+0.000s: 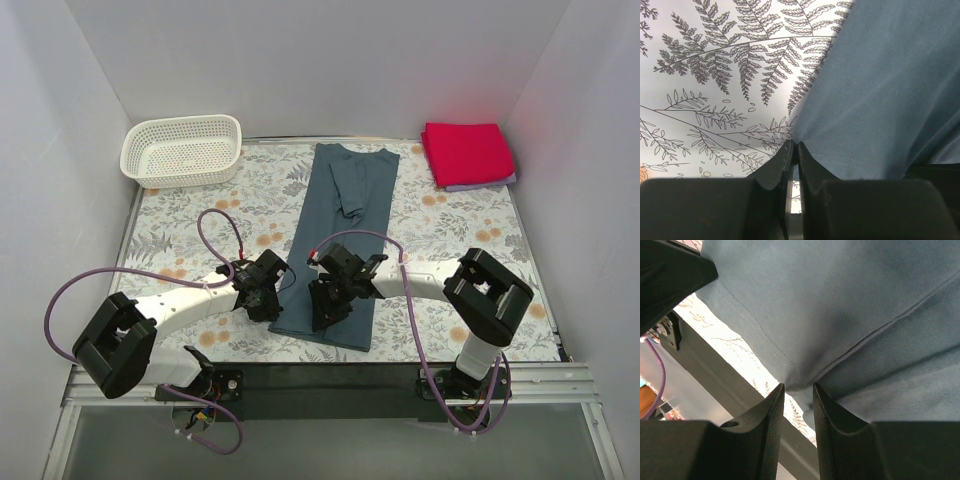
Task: Fold and stack the t-shirts
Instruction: Fold the tshirt
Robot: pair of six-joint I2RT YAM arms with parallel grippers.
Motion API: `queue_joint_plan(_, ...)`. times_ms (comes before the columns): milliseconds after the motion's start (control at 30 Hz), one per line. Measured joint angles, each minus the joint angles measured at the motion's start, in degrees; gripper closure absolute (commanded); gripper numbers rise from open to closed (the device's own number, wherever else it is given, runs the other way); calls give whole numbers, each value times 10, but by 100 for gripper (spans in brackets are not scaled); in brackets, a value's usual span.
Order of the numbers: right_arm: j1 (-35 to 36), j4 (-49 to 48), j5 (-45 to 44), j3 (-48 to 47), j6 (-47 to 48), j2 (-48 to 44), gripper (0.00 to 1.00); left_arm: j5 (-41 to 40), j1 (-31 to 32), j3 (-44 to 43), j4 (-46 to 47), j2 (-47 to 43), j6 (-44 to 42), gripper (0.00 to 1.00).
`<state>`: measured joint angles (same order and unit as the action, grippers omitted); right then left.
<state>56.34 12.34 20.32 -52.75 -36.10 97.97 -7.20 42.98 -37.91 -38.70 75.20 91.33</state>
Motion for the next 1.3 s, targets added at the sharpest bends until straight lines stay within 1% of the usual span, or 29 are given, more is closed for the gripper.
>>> queue_joint_plan(167, 1, 0, 2, -2, -2, 1, 73, 2, 0, 0, 2, 0, 0, 91)
queue_joint_plan(267, 1, 0, 5, -6, -3, 8, 82, 2, 0, 0, 2, 0, 1, 91)
queue_joint_plan(300, 2, 0, 6, -7, -3, 11, 88, 2, 0, 0, 2, 0, 2, 91)
queue_joint_plan(400, 2, 0, 9, -7, -5, 12, 99, 2, 0, 0, -1, 0, 3, 91)
queue_joint_plan(767, 2, 25, 42, -7, 6, 7, 99, 9, 0, 1, -31, -10, 7, 90)
queue_joint_plan(933, 2, 29, 66, -7, 15, 8, 86, 24, 0, 12, -31, -9, 11, 88)
queue_joint_plan(1000, 3, 32, 71, -7, 21, 8, 79, 28, 0, 12, -32, -9, 11, 83)
queue_joint_plan(1033, 3, 36, 71, -7, 24, 8, 77, 30, 0, 12, -32, -9, 10, 81)
queue_joint_plan(1067, 3, 43, 70, -8, 29, 7, 75, 30, 0, 12, -34, -11, 11, 75)
queue_joint_plan(1133, 1, 57, 63, -9, 37, -1, 74, 31, 0, 12, -38, -15, 10, 67)
queue_joint_plan(1200, -7, 70, 50, -11, 45, -19, 74, 33, 0, 12, -48, -25, 9, 56)
queue_joint_plan(1300, -42, 77, 29, -17, 56, -62, 74, 34, 0, 1, -63, -42, 8, 51)
